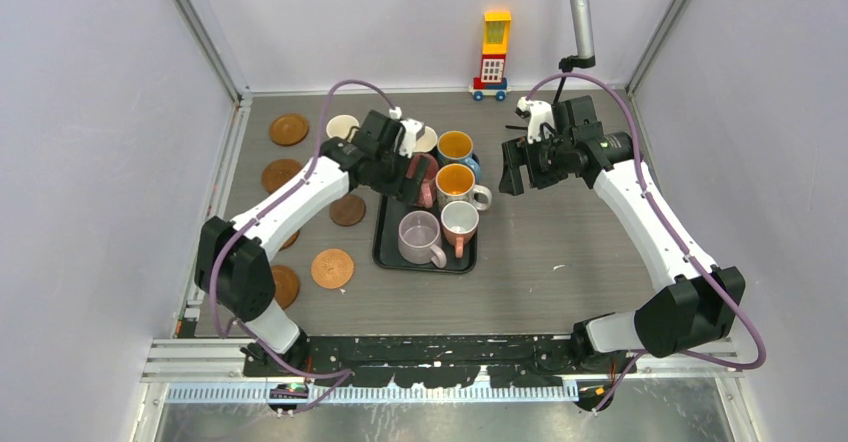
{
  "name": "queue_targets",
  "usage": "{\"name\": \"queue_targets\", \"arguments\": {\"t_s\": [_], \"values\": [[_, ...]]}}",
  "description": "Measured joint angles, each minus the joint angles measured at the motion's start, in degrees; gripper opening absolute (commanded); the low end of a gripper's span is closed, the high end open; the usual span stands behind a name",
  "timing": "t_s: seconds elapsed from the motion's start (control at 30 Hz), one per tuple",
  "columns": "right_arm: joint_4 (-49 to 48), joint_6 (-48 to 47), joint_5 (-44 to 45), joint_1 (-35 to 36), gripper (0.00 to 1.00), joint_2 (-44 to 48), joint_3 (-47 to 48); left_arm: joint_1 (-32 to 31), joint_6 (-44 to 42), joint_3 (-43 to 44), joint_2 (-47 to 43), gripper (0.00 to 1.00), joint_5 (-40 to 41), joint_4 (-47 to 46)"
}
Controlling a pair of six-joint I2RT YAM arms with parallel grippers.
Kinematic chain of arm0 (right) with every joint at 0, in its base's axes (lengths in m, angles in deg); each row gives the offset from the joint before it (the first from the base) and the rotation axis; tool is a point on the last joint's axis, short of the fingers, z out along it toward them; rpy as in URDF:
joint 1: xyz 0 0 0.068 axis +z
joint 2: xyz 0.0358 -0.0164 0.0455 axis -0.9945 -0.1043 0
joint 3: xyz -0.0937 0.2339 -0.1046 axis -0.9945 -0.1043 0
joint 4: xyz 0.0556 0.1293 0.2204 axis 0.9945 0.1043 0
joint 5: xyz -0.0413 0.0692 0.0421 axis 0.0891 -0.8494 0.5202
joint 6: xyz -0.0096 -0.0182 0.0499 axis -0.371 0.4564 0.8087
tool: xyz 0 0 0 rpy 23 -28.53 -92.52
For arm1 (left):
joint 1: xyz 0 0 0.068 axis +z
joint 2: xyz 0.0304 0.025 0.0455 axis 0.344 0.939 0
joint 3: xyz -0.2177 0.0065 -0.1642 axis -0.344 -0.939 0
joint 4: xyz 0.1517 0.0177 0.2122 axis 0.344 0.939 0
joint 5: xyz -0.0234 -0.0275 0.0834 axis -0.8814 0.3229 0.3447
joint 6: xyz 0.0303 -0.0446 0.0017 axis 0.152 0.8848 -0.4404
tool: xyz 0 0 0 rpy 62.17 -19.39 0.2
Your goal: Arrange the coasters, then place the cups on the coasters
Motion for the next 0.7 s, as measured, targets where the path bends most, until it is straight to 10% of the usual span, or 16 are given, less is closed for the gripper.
{"name": "queue_targets", "arguments": {"t_s": [0.7], "values": [[-0.1, -0.6, 0.6, -0.1, 0.81, 0.0, 0.0, -5.9, 10.6, -1.0, 7.8, 0.78, 9.9, -8.6]]}}
